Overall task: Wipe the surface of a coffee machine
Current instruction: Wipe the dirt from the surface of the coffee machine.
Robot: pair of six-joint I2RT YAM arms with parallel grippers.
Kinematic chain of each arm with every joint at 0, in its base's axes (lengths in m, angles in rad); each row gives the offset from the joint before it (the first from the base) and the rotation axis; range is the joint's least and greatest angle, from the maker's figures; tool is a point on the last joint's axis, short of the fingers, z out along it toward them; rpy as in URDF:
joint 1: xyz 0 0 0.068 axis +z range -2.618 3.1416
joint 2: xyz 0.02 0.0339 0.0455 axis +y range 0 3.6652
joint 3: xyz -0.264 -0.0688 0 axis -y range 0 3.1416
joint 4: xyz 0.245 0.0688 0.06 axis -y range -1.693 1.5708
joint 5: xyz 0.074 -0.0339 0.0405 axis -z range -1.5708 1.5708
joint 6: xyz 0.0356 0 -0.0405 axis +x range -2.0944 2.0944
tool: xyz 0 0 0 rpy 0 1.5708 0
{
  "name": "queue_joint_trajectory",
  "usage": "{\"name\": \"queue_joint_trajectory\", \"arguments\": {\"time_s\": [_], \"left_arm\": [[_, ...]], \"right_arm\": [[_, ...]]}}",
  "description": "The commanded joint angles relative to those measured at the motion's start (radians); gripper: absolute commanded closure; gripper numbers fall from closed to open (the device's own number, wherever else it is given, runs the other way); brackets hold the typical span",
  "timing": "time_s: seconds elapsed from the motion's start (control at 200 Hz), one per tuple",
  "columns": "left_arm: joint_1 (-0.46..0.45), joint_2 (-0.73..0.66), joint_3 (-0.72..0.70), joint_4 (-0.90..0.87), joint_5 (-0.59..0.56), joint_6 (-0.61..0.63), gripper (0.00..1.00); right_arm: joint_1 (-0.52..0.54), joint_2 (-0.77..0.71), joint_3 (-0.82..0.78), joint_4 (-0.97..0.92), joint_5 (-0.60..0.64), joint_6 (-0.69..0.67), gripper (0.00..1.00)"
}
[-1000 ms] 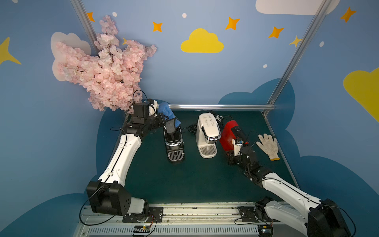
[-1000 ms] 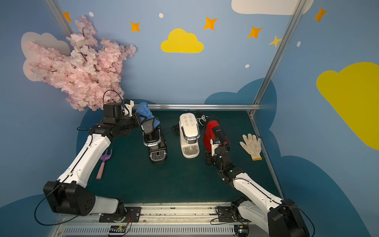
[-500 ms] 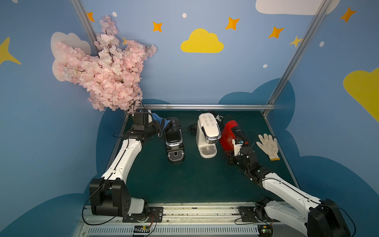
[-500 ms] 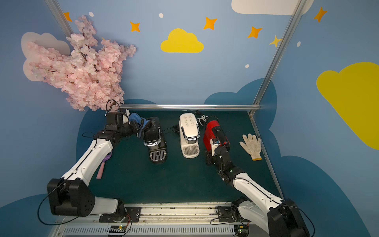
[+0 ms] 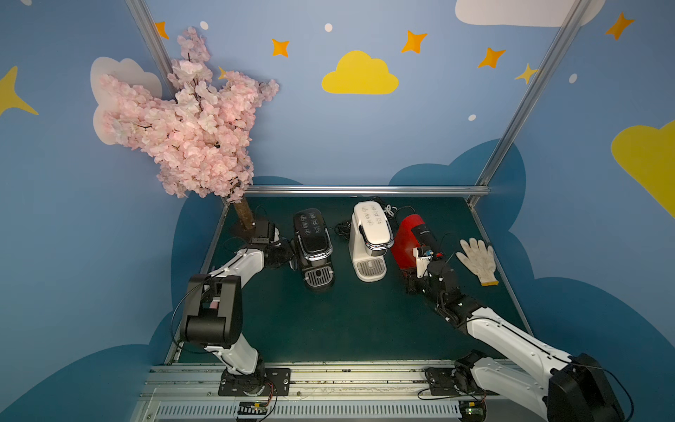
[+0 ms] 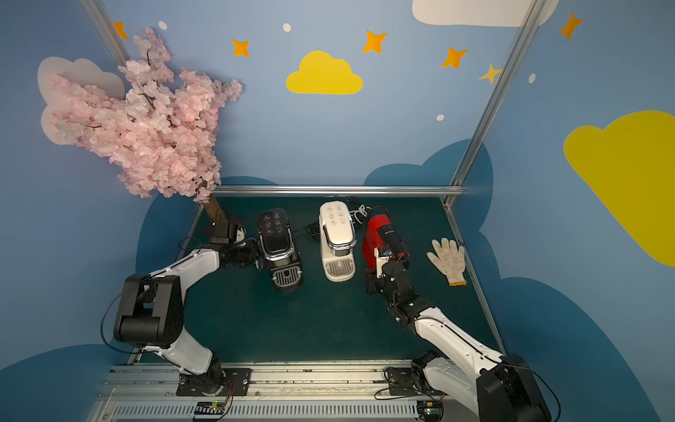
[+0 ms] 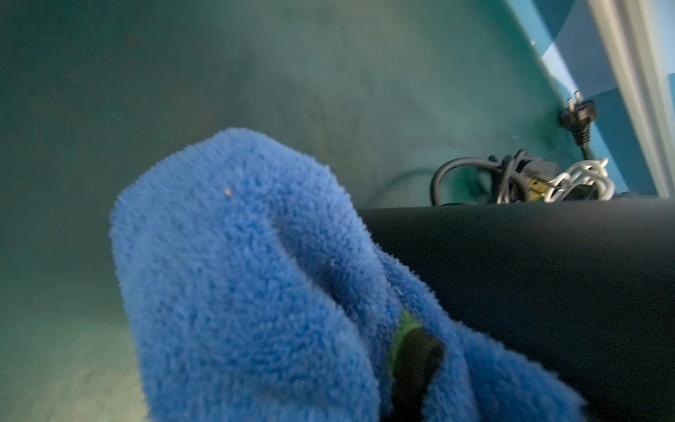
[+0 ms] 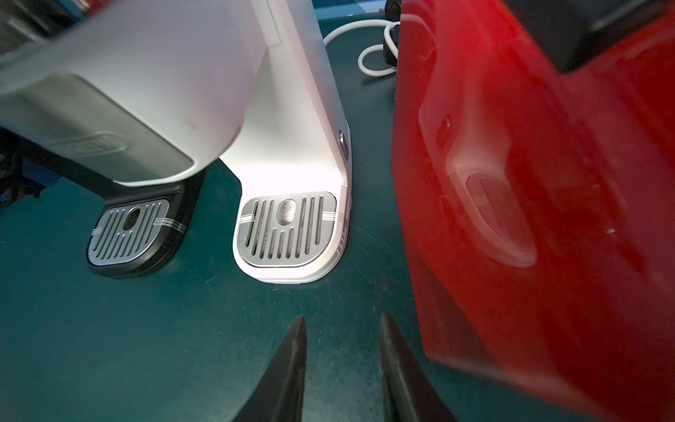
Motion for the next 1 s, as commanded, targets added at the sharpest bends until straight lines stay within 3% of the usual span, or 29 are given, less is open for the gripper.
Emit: {"name": "queue_joint_trajectory", "arguments": {"time_s": [0.0,0.481,0.766,0.991], "left_arm": [[-0.028,0.028,-0.015,0.033,0.118,0.012,0.97],[-0.033,0.052,-0.026,0.054,0.143,-0.001,0.97],[-0.048,-0.117,0.07,-0.055,0.107,0.021,0.97],[-0.098,-0.277,-0.002,-0.053,0.063,-0.041,0.97]], "right_arm": [[0.005,0.001,0.03,0.0,0.001,-0.001,0.66],[0.005,0.003,0.034,-0.005,0.003,0.001,0.66],[0.005,0.01,0.036,-0.004,0.003,0.002,0.66],[0.005,0.012,0.037,-0.003,0.003,0.004,0.66]]}}
